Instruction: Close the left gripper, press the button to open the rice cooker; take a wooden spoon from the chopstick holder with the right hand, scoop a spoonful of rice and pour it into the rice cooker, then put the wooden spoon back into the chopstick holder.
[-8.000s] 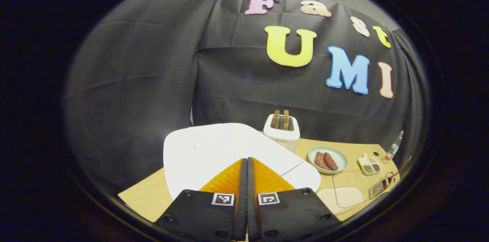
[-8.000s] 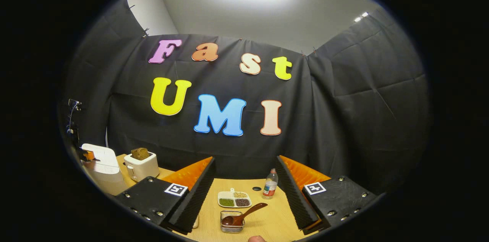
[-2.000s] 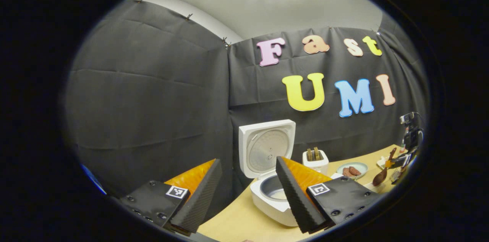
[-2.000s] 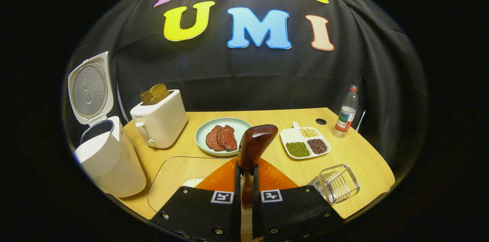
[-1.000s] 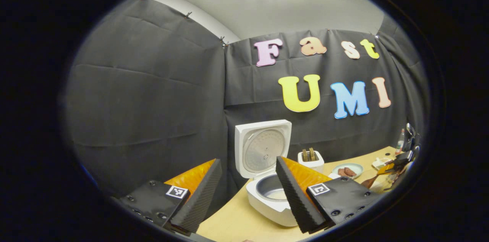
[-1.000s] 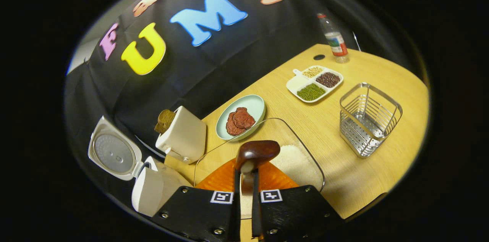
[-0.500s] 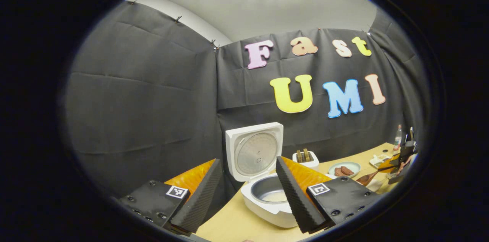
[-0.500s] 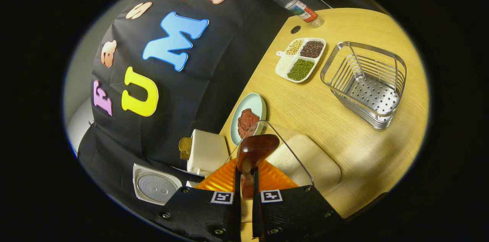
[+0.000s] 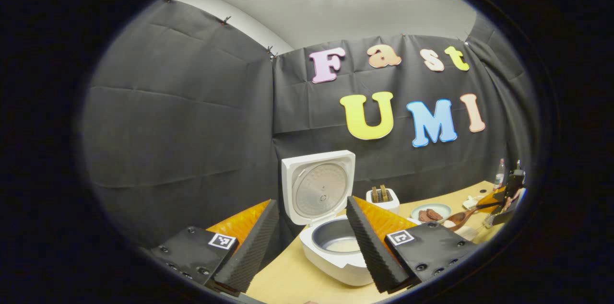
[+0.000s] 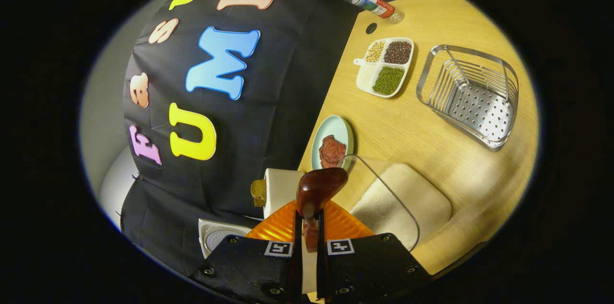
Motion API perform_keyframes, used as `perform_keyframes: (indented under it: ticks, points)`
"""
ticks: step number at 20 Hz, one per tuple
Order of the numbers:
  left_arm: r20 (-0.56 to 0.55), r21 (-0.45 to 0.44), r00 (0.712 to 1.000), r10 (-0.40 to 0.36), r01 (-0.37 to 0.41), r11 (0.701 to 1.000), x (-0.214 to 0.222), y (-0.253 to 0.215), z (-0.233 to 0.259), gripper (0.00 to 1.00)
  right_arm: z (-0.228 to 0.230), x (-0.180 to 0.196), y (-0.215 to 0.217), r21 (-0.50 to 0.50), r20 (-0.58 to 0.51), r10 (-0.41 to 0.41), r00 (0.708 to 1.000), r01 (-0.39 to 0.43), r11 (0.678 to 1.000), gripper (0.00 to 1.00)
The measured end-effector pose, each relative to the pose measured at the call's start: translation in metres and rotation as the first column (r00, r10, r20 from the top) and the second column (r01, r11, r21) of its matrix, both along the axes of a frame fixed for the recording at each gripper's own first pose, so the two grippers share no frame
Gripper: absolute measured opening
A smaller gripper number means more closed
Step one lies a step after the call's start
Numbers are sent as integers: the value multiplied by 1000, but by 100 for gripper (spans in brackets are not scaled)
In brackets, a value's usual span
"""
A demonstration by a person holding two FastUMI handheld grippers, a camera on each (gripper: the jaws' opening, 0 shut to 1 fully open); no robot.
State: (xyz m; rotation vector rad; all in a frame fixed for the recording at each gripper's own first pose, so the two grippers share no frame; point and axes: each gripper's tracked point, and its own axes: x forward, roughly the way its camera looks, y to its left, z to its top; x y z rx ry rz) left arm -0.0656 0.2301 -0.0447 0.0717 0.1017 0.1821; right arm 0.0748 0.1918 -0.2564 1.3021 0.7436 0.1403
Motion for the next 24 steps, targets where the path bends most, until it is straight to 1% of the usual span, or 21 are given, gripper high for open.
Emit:
perform_keyframes:
  ticks: [2, 4, 5, 6, 8, 10, 11, 12, 15, 17, 20, 22, 24]
  points:
    - [-2, 1, 1000, 3, -3, 1000, -2, 1, -2, 98, 19, 6, 13, 44, 32, 12, 999, -14, 999, 12]
    - [-7, 3, 1000, 11, -11, 1000, -3, 4, -3, 98, 38, 11, 29, 65, 67, 38, 997, -43, 997, 12]
    - [-8, 2, 1000, 15, -15, 1000, -5, 6, -5, 100, 47, 12, 37, 68, 80, 53, 995, -58, 996, 12]
    - [-6, 0, 1000, 21, -21, 1000, -6, 9, -6, 98, 57, 13, 47, 68, 96, 69, 993, -76, 995, 12]
    - [-5, -4, 999, 39, -39, 999, -10, 16, -8, 100, 76, 19, 64, 60, 137, 104, 985, -113, 992, 12]
    - [-14, -10, 998, 59, -59, 998, -15, 24, -15, 98, 95, 22, 85, 62, 173, 142, 975, -155, 986, 12]
    - [-18, -13, 997, 72, -72, 997, -18, 28, -17, 95, 103, 24, 96, 71, 186, 158, 970, -173, 982, 12]
    - [-21, -15, 996, 85, -85, 996, -21, 32, -19, 98, 111, 25, 107, 78, 199, 175, 964, -193, 978, 12]
    - [-29, -21, 991, 129, -130, 991, -33, 47, -25, 100, 121, 30, 139, 65, 216, 227, 950, -246, 967, 12]
    - [-37, -22, 987, 158, -159, 987, -41, 58, -29, 98, 123, 33, 160, 43, 224, 263, 938, -279, 959, 11]
    - [-56, -23, 978, 201, -202, 979, -52, 74, -36, 98, 124, 34, 195, 26, 234, 314, 920, -329, 944, 12]
    - [-64, -22, 971, 229, -231, 973, -59, 83, -38, 98, 124, 34, 218, -1, 242, 350, 905, -361, 933, 11]
    - [-68, -18, 965, 252, -254, 967, -68, 93, -39, 98, 122, 32, 240, -48, 249, 391, 886, -392, 919, 11]
